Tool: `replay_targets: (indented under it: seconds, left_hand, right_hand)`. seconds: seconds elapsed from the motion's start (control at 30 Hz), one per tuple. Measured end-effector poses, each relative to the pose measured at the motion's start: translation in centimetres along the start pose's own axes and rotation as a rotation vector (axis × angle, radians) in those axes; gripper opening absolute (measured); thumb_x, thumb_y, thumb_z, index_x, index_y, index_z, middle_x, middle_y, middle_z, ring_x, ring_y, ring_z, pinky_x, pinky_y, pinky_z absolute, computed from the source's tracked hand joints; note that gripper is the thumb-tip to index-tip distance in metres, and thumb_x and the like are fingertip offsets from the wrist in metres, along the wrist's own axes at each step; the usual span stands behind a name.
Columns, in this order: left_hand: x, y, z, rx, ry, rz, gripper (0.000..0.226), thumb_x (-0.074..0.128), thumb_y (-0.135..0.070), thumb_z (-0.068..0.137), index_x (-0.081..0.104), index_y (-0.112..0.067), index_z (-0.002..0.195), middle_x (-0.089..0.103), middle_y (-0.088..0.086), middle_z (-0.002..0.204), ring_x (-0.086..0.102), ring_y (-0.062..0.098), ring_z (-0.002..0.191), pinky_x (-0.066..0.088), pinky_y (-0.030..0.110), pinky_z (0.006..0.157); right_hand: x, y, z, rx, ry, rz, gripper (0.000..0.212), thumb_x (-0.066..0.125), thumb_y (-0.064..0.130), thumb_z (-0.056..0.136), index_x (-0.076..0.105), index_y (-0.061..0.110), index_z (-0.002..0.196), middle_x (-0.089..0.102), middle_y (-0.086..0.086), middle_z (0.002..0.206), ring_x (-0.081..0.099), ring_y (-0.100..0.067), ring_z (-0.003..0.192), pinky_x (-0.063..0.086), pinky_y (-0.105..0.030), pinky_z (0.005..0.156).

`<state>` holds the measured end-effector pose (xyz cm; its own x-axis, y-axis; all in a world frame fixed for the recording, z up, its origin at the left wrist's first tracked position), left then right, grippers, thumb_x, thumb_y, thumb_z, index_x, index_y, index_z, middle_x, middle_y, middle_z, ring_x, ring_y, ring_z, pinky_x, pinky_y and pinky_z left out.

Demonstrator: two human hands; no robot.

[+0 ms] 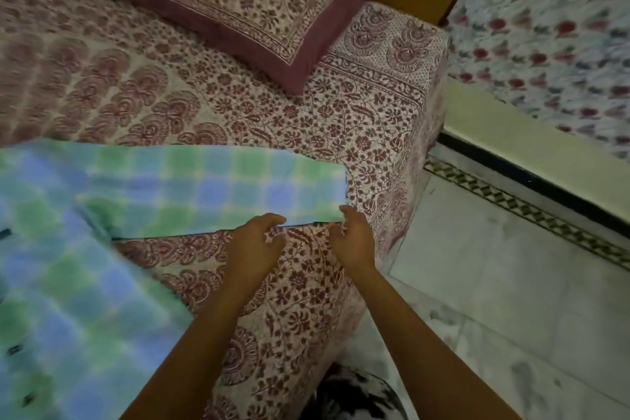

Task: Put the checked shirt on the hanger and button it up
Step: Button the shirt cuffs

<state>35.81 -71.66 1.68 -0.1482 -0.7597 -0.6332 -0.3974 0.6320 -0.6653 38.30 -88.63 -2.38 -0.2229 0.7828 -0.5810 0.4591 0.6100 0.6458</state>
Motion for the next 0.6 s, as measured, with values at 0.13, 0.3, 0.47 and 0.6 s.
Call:
replay_targets:
  seconds: [0.13, 0.3, 0.47, 0.6]
  left_hand:
    - [3.4, -0.1, 2.5, 0.050, 0.054, 0.031, 0.028, 0.062, -0.009, 0.084, 0.064, -0.012, 0.112, 0.064, 0.010, 0.119, 0.061, 0.023, 0.099, 0.046, 0.030, 0.093]
    - [7.3, 0.2, 5.5, 0.113, 0.121, 0.114, 0.054, 0.069, -0.012, 0.078, 0.051, -0.017, 0.129, 0.050, 0.010, 0.130, 0.053, 0.025, 0.113, 0.047, 0.035, 0.091]
    - [7.7, -1.2, 8.0, 0.163, -0.034, 0.197, 0.029, 0.062, -0.015, 0.083, 0.063, -0.010, 0.111, 0.046, 0.012, 0.113, 0.043, 0.027, 0.108, 0.040, 0.030, 0.084]
    - [5.9, -1.5, 9.2, -0.012, 0.013, -0.214, 0.031, 0.046, -0.028, 0.095, 0.062, -0.002, 0.104, 0.062, 0.016, 0.107, 0.057, 0.029, 0.100, 0.040, 0.027, 0.079]
  right_hand:
    - [1.6, -1.8, 2.9, 0.073, -0.045, 0.028, 0.038, 0.053, 0.016, 0.086, 0.050, 0.005, 0.122, 0.056, -0.019, 0.116, 0.057, -0.033, 0.098, 0.044, -0.032, 0.073]
    - [2.6, -3.2, 5.1, 0.196, -0.041, 0.219, 0.026, 0.057, 0.016, 0.086, 0.057, 0.008, 0.111, 0.065, -0.011, 0.099, 0.061, -0.027, 0.087, 0.047, -0.032, 0.076]
    - [1.2, -2.0, 4.6, 0.228, 0.014, 0.616, 0.019, 0.052, 0.007, 0.086, 0.064, 0.014, 0.073, 0.060, -0.004, 0.068, 0.053, -0.016, 0.062, 0.045, -0.025, 0.060]
    - [0.1, -1.9, 4.2, 0.198, -0.033, 0.646, 0.022, 0.046, 0.013, 0.093, 0.058, 0.012, 0.111, 0.061, -0.002, 0.094, 0.052, -0.011, 0.075, 0.040, -0.022, 0.061]
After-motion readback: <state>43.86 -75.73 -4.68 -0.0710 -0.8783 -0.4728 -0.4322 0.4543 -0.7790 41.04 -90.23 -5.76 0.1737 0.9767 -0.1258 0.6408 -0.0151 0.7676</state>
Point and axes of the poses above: each hand's wrist, its own z-axis towards the middle knuckle, its own x-axis out of the palm, y = z × x, the point moved 4 cm from there along z, towards the middle knuckle
